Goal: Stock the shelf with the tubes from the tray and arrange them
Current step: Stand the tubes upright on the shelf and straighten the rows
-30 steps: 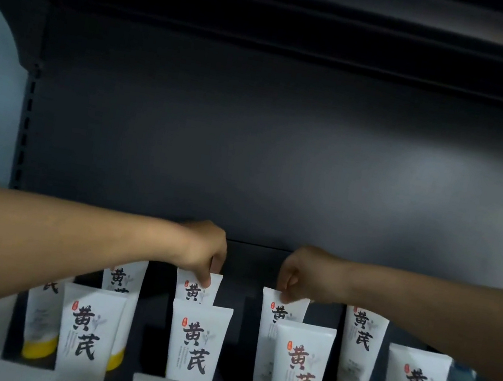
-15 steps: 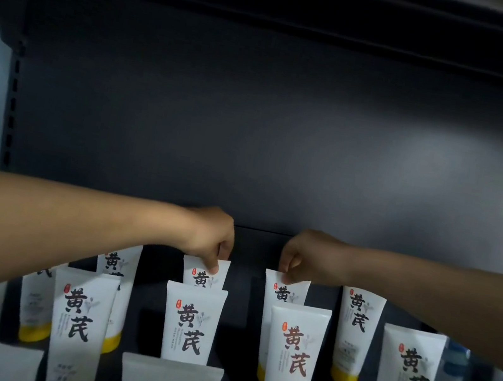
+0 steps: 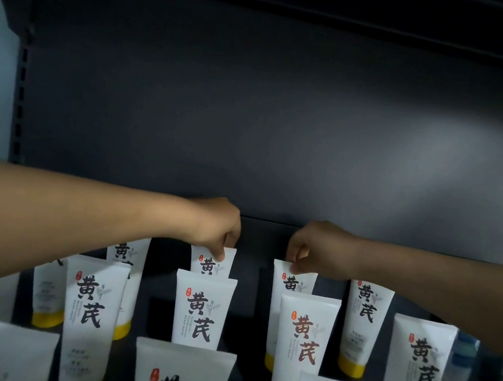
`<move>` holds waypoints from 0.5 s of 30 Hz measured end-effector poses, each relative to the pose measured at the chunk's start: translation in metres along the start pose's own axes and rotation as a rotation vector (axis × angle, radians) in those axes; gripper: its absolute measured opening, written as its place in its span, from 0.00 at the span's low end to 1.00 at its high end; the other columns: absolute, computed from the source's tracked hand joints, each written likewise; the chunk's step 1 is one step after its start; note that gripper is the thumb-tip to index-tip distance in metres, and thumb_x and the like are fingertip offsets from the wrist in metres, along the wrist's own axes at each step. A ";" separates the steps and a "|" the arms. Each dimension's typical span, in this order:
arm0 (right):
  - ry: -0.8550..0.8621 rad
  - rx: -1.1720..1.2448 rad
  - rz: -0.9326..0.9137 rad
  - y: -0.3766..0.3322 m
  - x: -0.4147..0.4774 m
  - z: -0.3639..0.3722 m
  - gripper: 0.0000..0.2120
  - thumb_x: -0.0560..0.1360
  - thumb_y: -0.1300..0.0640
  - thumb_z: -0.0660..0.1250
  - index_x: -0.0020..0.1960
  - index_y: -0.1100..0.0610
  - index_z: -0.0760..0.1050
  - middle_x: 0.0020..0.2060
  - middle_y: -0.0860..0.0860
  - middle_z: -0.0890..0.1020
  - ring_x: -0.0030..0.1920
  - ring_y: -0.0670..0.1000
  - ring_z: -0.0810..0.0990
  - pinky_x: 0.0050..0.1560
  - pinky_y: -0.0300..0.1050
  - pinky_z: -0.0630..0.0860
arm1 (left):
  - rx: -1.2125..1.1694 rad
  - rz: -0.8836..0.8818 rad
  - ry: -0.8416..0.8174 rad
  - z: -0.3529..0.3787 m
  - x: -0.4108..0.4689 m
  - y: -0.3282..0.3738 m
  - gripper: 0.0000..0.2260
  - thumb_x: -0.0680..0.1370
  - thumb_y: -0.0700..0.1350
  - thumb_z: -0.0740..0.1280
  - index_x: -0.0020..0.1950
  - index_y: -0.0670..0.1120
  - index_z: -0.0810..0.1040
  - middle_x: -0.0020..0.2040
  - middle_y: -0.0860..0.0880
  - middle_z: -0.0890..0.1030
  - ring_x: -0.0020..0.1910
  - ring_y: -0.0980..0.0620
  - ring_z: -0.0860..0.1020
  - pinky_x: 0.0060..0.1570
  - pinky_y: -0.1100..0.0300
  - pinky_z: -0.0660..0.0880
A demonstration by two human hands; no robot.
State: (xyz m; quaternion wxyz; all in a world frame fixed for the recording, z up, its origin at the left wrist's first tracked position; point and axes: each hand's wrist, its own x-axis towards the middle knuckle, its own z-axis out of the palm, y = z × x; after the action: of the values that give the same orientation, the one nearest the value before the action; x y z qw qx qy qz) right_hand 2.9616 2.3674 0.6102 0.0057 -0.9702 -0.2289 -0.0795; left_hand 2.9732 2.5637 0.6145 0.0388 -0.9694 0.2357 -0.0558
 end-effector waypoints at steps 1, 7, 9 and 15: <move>-0.006 0.013 0.004 0.000 -0.001 0.000 0.11 0.74 0.58 0.69 0.55 0.60 0.79 0.53 0.52 0.82 0.45 0.46 0.75 0.37 0.32 0.68 | -0.001 0.004 0.000 0.000 0.000 0.001 0.08 0.73 0.43 0.70 0.50 0.42 0.81 0.49 0.47 0.84 0.42 0.54 0.76 0.44 0.61 0.73; -0.047 0.050 0.008 0.002 -0.005 -0.004 0.12 0.75 0.58 0.68 0.57 0.60 0.78 0.55 0.52 0.82 0.47 0.45 0.74 0.38 0.26 0.65 | 0.007 0.026 -0.034 -0.001 0.000 0.001 0.08 0.73 0.44 0.70 0.50 0.42 0.81 0.45 0.48 0.81 0.43 0.54 0.75 0.43 0.61 0.72; -0.053 0.046 0.008 0.001 -0.006 -0.004 0.12 0.75 0.58 0.68 0.57 0.60 0.78 0.55 0.52 0.81 0.49 0.48 0.77 0.39 0.29 0.68 | 0.019 0.034 -0.049 -0.001 0.000 0.001 0.09 0.73 0.44 0.70 0.51 0.43 0.80 0.48 0.48 0.82 0.43 0.54 0.76 0.46 0.60 0.73; -0.076 0.049 -0.001 0.000 -0.007 -0.004 0.13 0.75 0.57 0.68 0.57 0.59 0.78 0.54 0.52 0.82 0.48 0.47 0.77 0.42 0.31 0.71 | 0.053 0.038 -0.066 -0.003 -0.001 0.001 0.08 0.73 0.42 0.70 0.51 0.42 0.80 0.52 0.47 0.82 0.44 0.54 0.75 0.46 0.59 0.74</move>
State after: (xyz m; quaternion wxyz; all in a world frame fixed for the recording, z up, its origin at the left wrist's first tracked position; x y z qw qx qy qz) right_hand 2.9549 2.3641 0.6136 0.0205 -0.9719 -0.2314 -0.0369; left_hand 2.9718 2.5628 0.6170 0.0731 -0.9647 0.2511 -0.0292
